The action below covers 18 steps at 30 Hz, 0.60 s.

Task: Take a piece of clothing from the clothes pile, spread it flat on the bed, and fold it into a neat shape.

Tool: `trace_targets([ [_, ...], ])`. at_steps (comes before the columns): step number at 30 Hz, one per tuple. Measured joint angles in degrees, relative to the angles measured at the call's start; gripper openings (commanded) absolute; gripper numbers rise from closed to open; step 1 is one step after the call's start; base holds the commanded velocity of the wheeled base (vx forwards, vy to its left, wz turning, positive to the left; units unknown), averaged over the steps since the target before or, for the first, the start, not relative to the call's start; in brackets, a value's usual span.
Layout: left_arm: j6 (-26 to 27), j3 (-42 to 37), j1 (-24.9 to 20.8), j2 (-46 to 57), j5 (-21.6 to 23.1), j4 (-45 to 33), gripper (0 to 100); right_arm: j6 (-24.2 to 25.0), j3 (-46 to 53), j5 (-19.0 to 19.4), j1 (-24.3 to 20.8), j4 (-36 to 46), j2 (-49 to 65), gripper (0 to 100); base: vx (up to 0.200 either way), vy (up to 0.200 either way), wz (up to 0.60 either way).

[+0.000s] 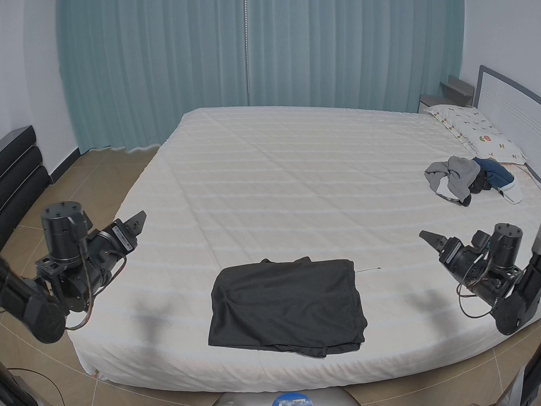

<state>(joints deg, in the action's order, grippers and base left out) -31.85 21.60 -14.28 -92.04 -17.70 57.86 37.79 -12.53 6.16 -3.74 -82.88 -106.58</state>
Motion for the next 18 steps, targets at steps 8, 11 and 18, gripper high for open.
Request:
trace_targets([
  [8, 7.17, -4.74, -1.54, 16.60, -3.16, -4.71, 100, -9.24, 6.14, 0.02, 3.61, 1.05, 16.45, 100, 0.000, 0.000, 0.00],
  [11, 9.25, -5.46, -1.90, 23.60, -4.11, -10.34, 100, -10.91, 7.22, 0.60, 5.00, 2.77, 22.19, 100, 0.000, 0.000, 0.00],
  [18, 12.51, -5.73, -2.12, 39.86, -5.12, -26.27, 100, -14.01, 8.27, 4.79, 7.70, 15.99, 37.56, 100, 0.000, 0.000, 0.00],
])
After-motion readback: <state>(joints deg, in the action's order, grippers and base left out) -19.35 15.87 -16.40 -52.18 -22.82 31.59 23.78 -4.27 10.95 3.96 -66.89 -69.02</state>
